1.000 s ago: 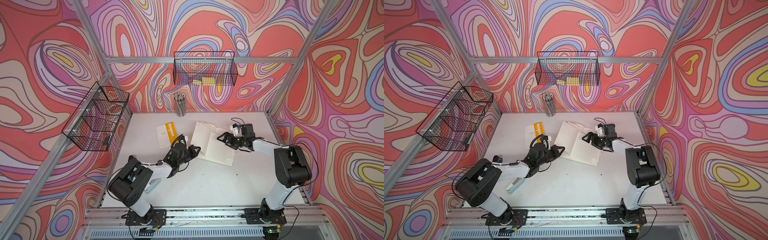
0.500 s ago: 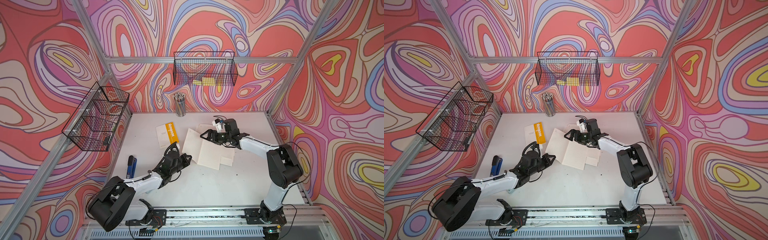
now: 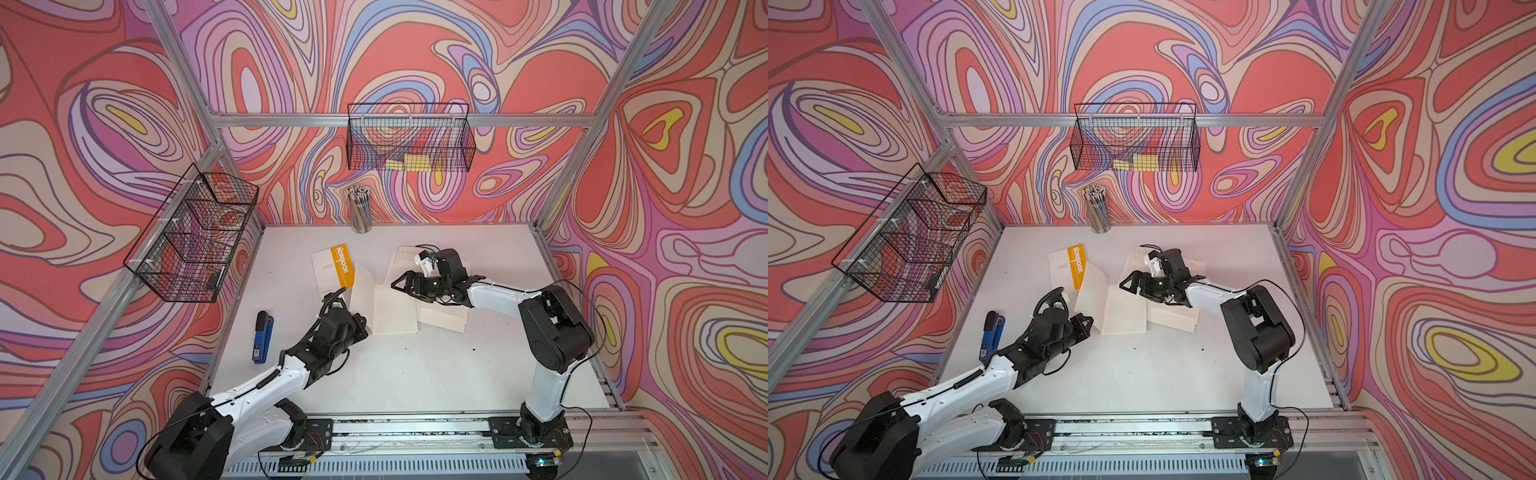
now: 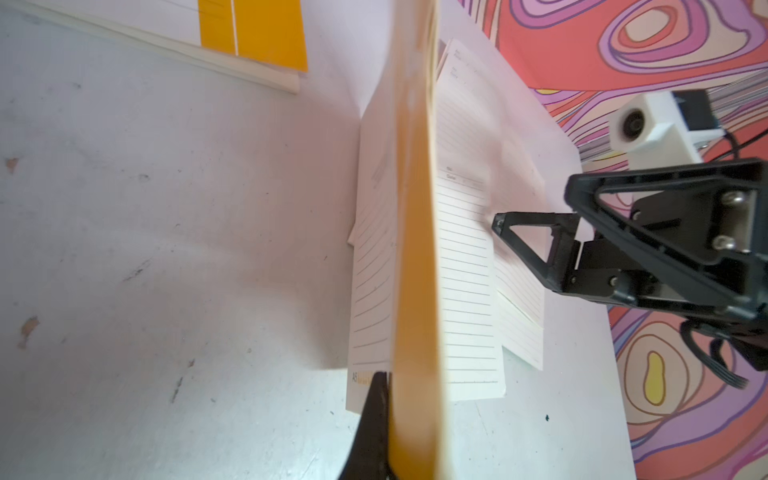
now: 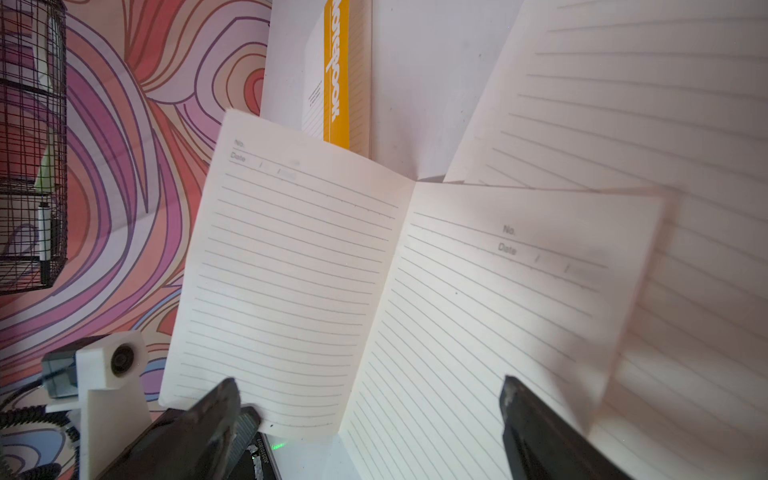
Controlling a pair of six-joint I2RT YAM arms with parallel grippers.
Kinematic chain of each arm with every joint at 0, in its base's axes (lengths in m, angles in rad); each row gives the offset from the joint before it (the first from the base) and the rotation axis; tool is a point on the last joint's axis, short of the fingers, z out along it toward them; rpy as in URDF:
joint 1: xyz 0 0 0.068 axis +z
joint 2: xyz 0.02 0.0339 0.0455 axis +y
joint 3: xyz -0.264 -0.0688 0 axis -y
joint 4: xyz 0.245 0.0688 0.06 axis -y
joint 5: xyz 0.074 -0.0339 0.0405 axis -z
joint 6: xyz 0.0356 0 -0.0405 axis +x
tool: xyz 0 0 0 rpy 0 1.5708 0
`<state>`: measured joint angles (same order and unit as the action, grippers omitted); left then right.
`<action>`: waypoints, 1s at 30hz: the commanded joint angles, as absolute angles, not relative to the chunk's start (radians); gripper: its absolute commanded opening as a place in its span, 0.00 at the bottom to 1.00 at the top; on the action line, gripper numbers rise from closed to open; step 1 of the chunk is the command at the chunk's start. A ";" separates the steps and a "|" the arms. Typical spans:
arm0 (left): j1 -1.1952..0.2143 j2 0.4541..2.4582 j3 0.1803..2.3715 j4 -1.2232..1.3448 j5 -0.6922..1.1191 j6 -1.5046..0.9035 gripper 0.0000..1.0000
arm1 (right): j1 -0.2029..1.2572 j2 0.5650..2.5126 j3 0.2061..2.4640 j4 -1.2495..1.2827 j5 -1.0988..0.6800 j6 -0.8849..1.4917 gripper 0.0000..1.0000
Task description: Close the notebook
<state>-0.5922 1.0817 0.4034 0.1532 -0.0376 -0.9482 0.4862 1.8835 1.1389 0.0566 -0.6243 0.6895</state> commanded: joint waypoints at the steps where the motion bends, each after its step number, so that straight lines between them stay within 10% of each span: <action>1: -0.595 1.091 0.423 0.094 -0.075 -0.943 0.00 | 0.503 1.918 1.144 0.081 -0.614 0.694 0.98; 30: -0.595 1.148 0.504 0.029 -0.015 -0.869 0.02 | 0.522 2.015 1.086 0.184 -0.637 0.736 0.98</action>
<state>-0.5922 1.1339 0.4778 0.0483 -0.0387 -0.8845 0.5133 1.9816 1.1091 0.1722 -0.6376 0.7284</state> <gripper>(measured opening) 0.054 0.984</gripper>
